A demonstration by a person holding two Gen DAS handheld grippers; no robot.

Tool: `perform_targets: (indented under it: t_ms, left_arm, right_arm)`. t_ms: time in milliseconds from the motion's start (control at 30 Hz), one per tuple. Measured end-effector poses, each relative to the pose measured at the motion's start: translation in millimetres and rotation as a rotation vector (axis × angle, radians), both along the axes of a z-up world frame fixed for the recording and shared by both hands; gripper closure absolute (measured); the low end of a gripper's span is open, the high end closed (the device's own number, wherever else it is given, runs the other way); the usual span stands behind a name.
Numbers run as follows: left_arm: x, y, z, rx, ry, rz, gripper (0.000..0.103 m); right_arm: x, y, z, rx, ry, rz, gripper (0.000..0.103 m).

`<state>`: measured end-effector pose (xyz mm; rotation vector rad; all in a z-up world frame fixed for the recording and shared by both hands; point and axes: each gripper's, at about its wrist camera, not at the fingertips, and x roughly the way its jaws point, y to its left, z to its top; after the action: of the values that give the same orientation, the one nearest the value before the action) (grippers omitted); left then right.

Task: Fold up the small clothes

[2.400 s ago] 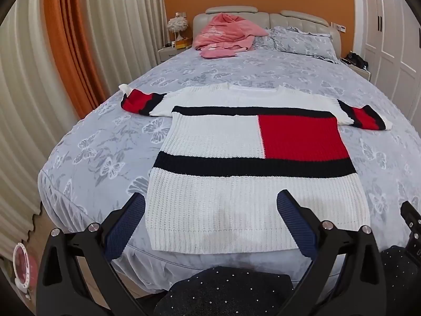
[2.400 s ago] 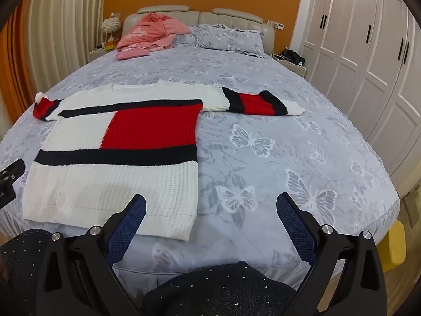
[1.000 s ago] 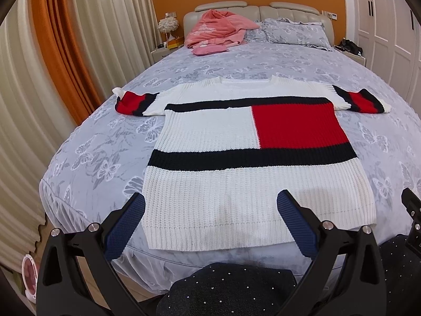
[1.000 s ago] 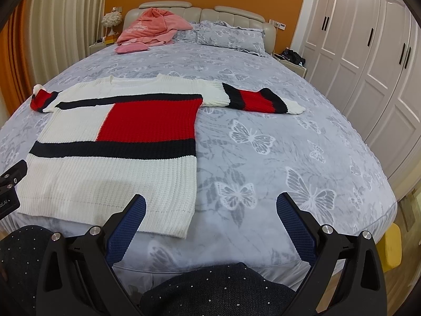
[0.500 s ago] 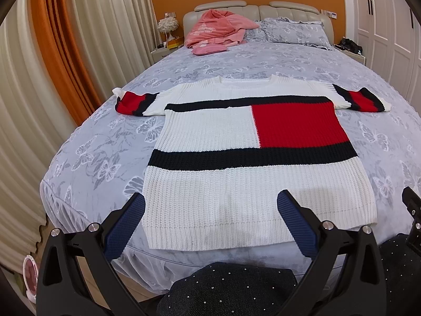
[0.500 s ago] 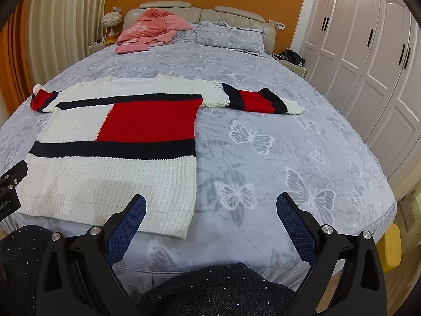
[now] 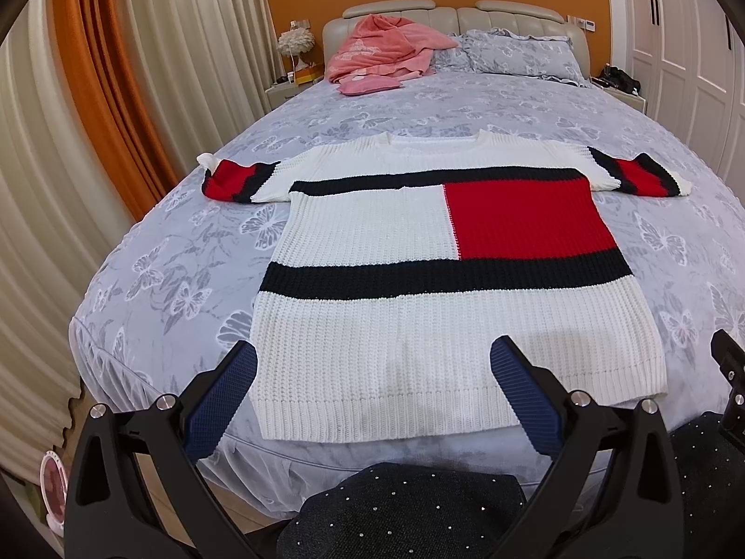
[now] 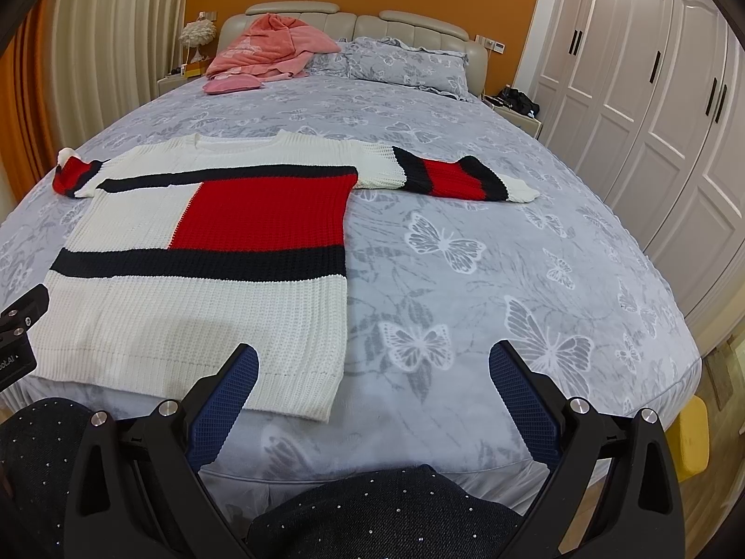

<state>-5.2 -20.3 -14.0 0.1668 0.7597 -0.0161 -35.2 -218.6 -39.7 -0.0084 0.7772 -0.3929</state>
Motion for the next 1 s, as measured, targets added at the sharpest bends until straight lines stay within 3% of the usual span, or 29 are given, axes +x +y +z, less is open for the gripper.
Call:
perform_targets:
  t_ms: [1000]
  left_arm:
    - [-1.2, -2.3, -3.5, 0.003, 0.005, -0.003, 0.005]
  right_arm:
    - [0.2, 0.2, -0.6, -0.002, 0.002, -0.001, 0.005]
